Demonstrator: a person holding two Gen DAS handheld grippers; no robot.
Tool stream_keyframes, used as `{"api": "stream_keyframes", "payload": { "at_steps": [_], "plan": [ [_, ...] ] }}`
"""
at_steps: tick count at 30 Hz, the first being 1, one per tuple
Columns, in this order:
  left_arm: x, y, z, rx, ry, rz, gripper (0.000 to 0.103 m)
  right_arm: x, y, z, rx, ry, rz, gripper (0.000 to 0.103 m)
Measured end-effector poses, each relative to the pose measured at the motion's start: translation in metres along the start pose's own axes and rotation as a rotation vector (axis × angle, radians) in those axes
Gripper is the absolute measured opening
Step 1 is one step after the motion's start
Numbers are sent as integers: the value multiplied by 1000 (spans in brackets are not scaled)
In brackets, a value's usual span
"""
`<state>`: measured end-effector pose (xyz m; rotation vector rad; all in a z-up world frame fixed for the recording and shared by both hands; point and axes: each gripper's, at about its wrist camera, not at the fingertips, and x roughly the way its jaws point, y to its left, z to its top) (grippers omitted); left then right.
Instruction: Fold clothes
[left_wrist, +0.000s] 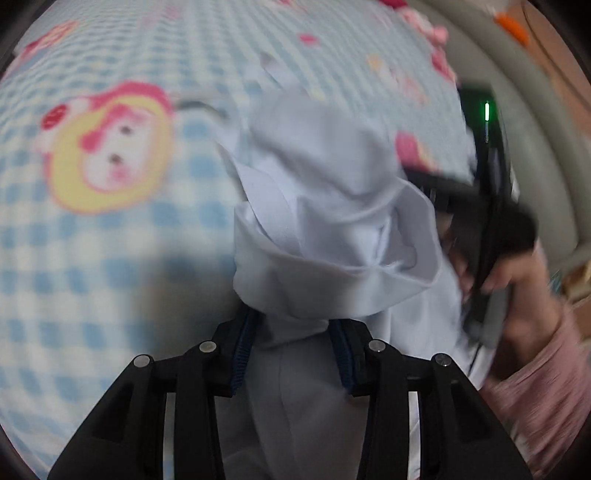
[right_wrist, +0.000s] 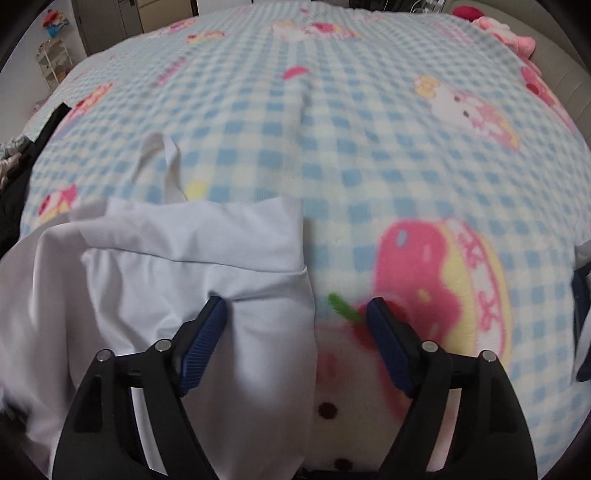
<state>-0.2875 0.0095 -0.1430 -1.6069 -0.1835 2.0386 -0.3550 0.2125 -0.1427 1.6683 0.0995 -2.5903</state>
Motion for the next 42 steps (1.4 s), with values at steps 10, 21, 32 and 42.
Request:
{"api": "stream_keyframes", "payload": {
  "at_steps": [10,21,32,42],
  "plan": [
    [-75,18,-4,-79,-263,122,9,-36,7,-5,-133,-79,97,6],
    [-68,91,22,-229,-279,188,58,-32,-5,-22,-18,-59,-8,11],
    [-60,62,38,-164,-293,213,6,-21,-4,-8,-84,-42,34,6],
    [-159,85,157,-168,-499,381,9,-75,0,78,-151,-210,-87,3]
  ]
}}
